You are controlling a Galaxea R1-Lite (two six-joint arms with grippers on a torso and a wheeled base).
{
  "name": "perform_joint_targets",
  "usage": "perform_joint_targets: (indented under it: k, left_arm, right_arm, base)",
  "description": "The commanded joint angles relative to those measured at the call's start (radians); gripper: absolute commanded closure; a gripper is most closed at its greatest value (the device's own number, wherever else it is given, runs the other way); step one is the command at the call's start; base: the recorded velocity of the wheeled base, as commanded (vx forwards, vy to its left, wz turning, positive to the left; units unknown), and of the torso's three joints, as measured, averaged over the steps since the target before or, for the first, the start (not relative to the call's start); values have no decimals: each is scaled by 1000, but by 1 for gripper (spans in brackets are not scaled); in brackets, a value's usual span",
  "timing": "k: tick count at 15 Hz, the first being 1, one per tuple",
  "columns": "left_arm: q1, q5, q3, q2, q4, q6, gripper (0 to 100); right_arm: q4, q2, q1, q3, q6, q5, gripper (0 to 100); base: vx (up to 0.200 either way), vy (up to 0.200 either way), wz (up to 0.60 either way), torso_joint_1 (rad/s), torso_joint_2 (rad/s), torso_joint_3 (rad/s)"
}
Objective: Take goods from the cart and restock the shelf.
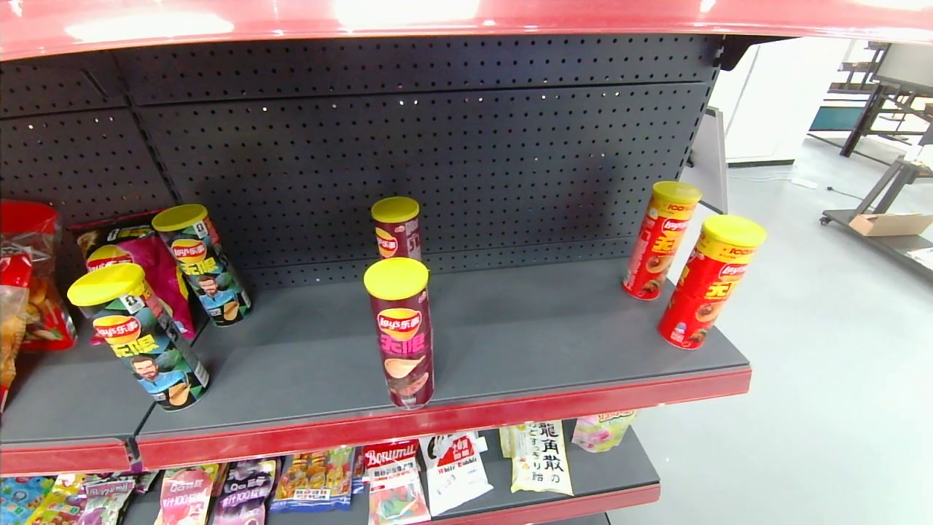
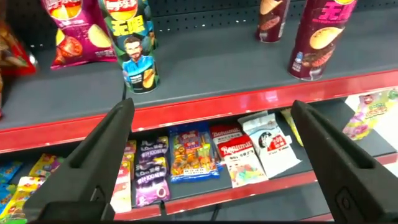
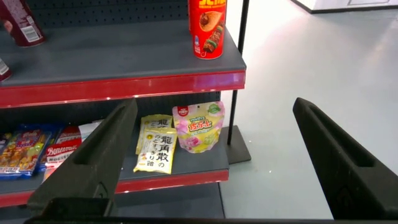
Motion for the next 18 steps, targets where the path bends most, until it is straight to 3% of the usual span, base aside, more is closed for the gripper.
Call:
perform_joint_targets:
  k: [1, 6, 9, 11, 15, 16, 18]
  left_arm:
    - [0, -8, -2, 3, 0, -2, 0]
    - [0, -33, 0, 3, 0, 3, 0]
    - [0, -36, 0, 3, -2, 3, 0]
    - [0, -49, 0, 3, -2, 20, 0]
    - [0, -166, -34, 3, -14, 23, 0]
    - [0, -154, -15, 3, -14, 30, 0]
    - [0, -17, 26, 3, -55, 23, 0]
  right_arm:
    - [0, 1, 0, 0, -1, 0, 0]
    - [0, 1, 0, 0, -3, 0, 0]
    - [0, 1, 0, 0, 1, 1, 0]
    - [0, 1, 0, 0, -4, 3, 0]
    - [0, 1, 0, 0, 1, 4, 0]
    - [0, 1, 0, 0, 1, 4, 0]
    - [0, 1, 0, 0, 1, 4, 0]
  base:
    - [0, 0, 600, 2, 2, 2]
    - [0, 0, 600, 5, 3, 2]
    - [0, 0, 0, 0, 0, 0]
    - [0, 0, 0, 0, 0, 0]
    - [0, 0, 0, 0, 0, 0]
    - [0, 0, 0, 0, 0, 0]
    - [0, 0, 0, 0, 0, 0]
